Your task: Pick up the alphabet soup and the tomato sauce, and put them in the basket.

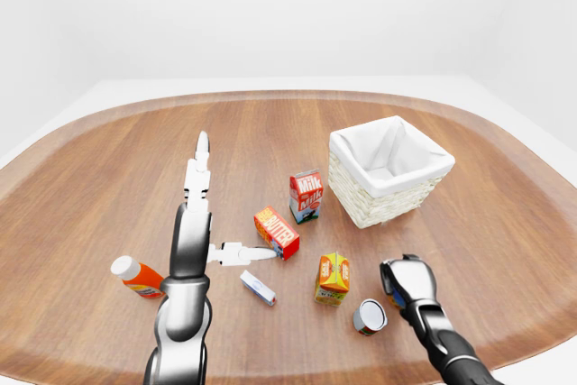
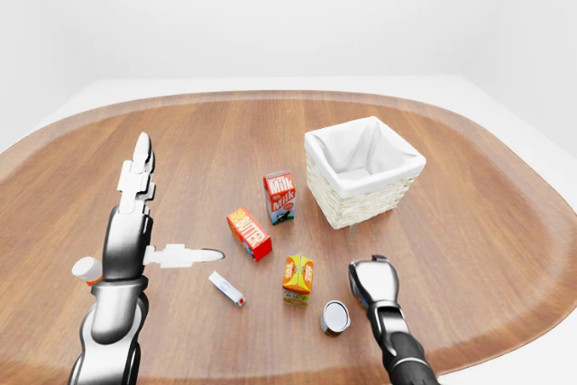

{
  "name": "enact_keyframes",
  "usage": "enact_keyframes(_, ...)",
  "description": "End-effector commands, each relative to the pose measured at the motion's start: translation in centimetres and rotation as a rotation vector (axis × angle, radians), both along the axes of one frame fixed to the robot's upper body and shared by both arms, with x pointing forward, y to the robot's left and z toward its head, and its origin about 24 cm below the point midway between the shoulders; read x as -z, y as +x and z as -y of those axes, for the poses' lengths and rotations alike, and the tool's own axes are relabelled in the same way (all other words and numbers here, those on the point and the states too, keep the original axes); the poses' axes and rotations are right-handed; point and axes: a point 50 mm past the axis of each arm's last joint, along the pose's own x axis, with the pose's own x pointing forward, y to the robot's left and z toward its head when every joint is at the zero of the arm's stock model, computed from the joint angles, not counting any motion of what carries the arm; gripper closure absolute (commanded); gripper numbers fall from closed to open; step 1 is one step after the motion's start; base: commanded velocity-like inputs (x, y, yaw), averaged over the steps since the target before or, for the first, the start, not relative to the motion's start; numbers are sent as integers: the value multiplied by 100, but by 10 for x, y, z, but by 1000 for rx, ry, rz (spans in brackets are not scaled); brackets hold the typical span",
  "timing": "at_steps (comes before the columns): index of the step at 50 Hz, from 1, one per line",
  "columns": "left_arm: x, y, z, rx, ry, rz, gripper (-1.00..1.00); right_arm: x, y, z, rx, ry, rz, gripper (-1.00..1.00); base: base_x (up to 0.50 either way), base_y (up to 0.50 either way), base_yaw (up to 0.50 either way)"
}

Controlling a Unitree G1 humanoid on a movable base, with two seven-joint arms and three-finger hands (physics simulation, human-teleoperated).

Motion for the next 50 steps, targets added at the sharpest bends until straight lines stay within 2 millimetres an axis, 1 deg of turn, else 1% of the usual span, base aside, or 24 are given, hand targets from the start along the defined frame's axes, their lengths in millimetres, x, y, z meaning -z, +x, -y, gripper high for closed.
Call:
enact_keyframes(1, 0, -1, 0, -4, 4, 1, -100, -8, -1, -1, 3, 19, 54, 100, 0, 0, 0)
enact_keyframes(6, 0, -1, 0, -4, 3, 1, -100, -15, -1, -1, 19, 44, 75, 100, 0, 0, 0)
enact_keyframes(15, 0, -1, 0, -4, 3, 1, -100, -36, -5, -3, 39, 89, 153, 100, 0, 0, 0)
enact_keyframes(20, 0, -1, 0, -3, 4, 1, -100, -52, -10, -7, 46, 119, 210, 100, 0, 0, 0)
enact_keyframes(22, 3, 1, -1, -10, 4, -13, -100, -59, -12, -7, 56, 134, 233, 100, 0, 0, 0)
enact_keyframes(31, 2, 0, 0, -4, 5, -7, -100, -72, -18, -8, 84, 168, 279, 100, 0, 0, 0)
enact_keyframes(39, 2, 0, 0, -4, 6, -8, -100, -86, -30, -12, 116, 227, 330, 100, 0, 0, 0)
enact_keyframes(46, 4, 0, -1, -7, 5, -15, -100, -95, -36, -15, 130, 245, 361, 100, 0, 0, 0)
enact_keyframes(50, 3, 0, -1, -7, 5, -15, -100, -103, -40, -14, 151, 276, 388, 100, 0, 0, 0)
